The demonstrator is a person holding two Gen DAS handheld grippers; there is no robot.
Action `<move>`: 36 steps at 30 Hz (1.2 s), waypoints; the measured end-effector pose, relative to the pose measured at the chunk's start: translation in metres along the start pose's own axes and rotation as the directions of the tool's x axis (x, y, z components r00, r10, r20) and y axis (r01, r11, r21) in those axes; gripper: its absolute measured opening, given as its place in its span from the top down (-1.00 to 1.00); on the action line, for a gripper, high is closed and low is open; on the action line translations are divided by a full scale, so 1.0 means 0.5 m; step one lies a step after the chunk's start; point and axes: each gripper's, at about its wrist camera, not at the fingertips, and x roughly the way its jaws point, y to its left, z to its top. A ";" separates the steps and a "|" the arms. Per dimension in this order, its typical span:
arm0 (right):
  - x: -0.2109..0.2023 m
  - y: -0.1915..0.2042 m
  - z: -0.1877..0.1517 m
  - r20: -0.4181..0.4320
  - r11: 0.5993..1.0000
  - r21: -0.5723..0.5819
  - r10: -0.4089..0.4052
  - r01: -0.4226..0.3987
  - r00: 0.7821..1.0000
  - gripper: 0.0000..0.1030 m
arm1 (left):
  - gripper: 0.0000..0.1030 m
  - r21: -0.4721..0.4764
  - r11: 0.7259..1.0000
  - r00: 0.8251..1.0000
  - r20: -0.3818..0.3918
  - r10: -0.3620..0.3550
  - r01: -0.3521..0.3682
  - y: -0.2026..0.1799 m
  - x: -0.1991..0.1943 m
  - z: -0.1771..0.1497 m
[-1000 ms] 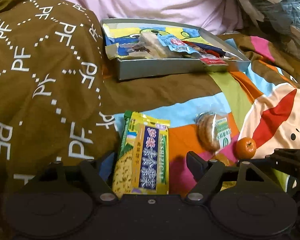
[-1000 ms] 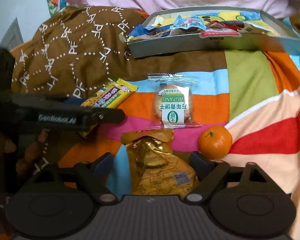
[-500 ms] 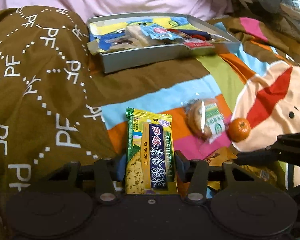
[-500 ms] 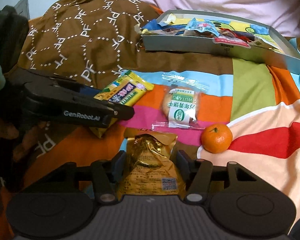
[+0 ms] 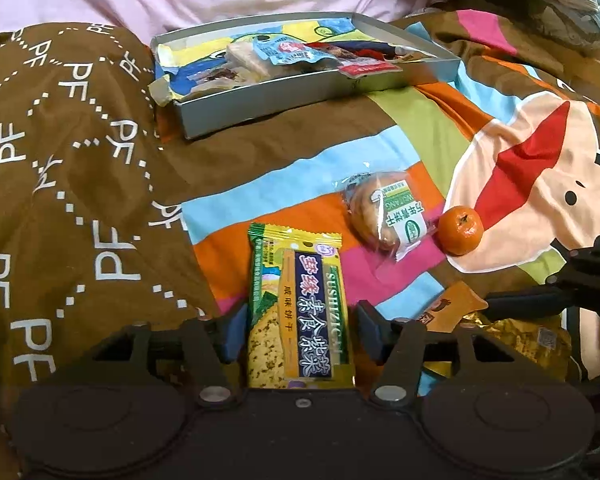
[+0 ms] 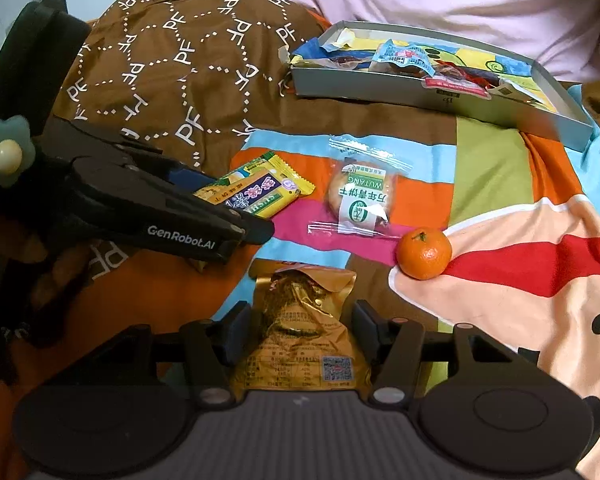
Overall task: Organize snacks
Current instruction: 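Lift the biscuit pack and gold pouch and carry them toward the grey tray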
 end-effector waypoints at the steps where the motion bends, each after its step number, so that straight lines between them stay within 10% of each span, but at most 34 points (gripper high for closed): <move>1: 0.001 0.002 0.000 0.000 1.000 -0.003 -0.001 0.001 1.000 -0.21 | -0.30 0.006 1.000 1.000 -0.001 -0.003 0.003 -0.002 0.002 0.000; 18: 0.004 0.033 -0.007 0.006 0.993 -0.110 -0.048 0.048 0.999 0.00 | 0.04 0.045 0.998 0.999 0.024 0.036 -0.037 -0.009 0.003 0.001; 28: 0.000 0.038 -0.009 0.010 0.989 -0.139 -0.051 0.052 0.999 0.05 | 0.05 -0.173 0.969 0.984 0.062 -0.167 0.175 0.031 -0.007 0.003; 36: -0.033 0.016 -0.010 -0.004 0.995 -0.102 -0.017 0.017 1.000 0.05 | 0.05 -0.235 0.961 0.985 0.131 -0.115 0.144 0.046 -0.025 0.008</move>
